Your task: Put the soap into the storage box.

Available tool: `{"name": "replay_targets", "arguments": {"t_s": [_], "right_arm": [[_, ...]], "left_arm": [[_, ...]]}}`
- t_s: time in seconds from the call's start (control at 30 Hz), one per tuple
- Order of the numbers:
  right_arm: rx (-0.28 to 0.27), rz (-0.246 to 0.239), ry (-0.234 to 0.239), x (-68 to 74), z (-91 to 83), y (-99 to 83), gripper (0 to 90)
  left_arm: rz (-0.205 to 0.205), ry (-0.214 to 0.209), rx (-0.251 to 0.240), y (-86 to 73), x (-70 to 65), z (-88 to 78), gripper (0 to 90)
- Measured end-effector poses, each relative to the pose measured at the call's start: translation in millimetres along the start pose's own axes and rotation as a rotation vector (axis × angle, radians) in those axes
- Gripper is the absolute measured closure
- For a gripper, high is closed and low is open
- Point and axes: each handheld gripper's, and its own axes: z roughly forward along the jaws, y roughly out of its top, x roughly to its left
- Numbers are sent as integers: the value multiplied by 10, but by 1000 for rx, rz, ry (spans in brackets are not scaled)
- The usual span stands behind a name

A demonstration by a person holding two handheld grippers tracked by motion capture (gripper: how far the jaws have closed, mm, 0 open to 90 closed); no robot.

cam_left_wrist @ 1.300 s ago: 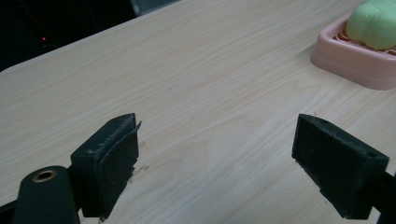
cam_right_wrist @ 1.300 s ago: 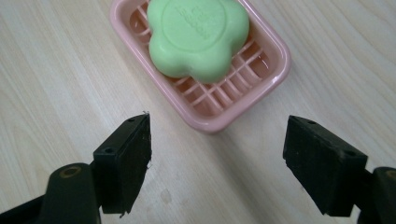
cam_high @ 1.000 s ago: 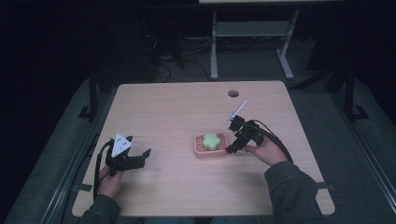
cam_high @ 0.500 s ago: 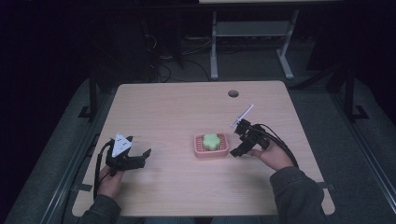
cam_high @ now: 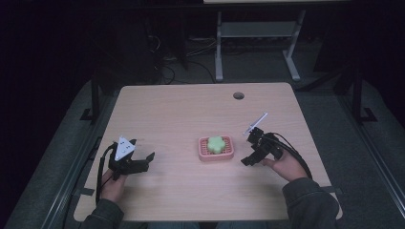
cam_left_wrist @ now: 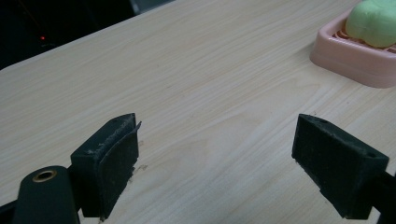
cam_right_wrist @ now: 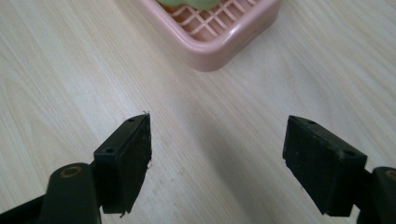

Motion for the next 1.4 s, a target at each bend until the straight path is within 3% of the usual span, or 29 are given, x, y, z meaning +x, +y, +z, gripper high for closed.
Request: {"name": "replay_targets", "arguments": {"t_s": [1.4], "right_arm": [[-16,99,-23,-99,-111,-741,238]], "left_arm": [[-1,-2,5,-15,-16,23,142]]}}
